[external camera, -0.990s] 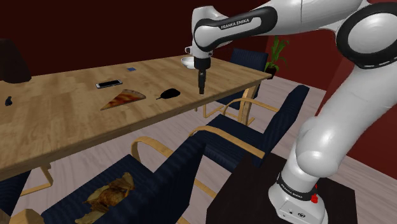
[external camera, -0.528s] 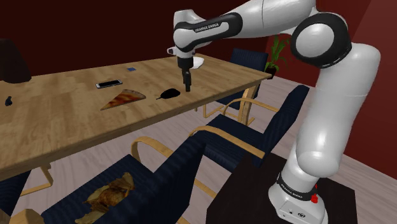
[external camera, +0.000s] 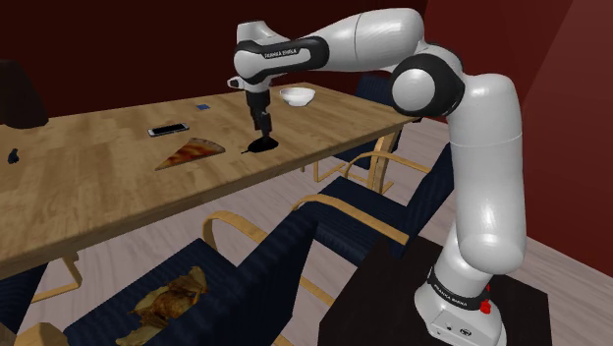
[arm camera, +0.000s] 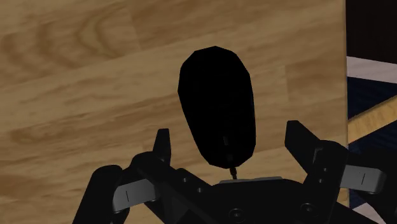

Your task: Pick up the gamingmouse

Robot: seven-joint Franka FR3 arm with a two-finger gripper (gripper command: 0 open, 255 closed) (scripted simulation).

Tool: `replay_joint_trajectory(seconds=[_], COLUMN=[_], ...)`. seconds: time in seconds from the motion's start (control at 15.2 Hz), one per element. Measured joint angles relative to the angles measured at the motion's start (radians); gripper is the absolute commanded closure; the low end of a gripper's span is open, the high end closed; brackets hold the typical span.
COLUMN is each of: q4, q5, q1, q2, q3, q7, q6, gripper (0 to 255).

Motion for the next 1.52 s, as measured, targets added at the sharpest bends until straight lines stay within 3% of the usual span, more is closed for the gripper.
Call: replay_joint_trajectory(seconds=[0.53, 0.59, 1.25, 1.52], q4=[-0.071, -0.076, -0.081, -0.044], q5=[-0.001, -0.002, -0.001, -0.001], q1=[0.001, 0.001, 0.001, 0.001], q2=[0.019, 0.019, 0.017, 0.015], q3=[0.004, 0.004, 0.004, 0.004], q7=[-0.010, -0.010, -0.010, -0.012], q6=[0.091, 0.096, 0.101, 0.061], gripper=[0, 255, 255, 255])
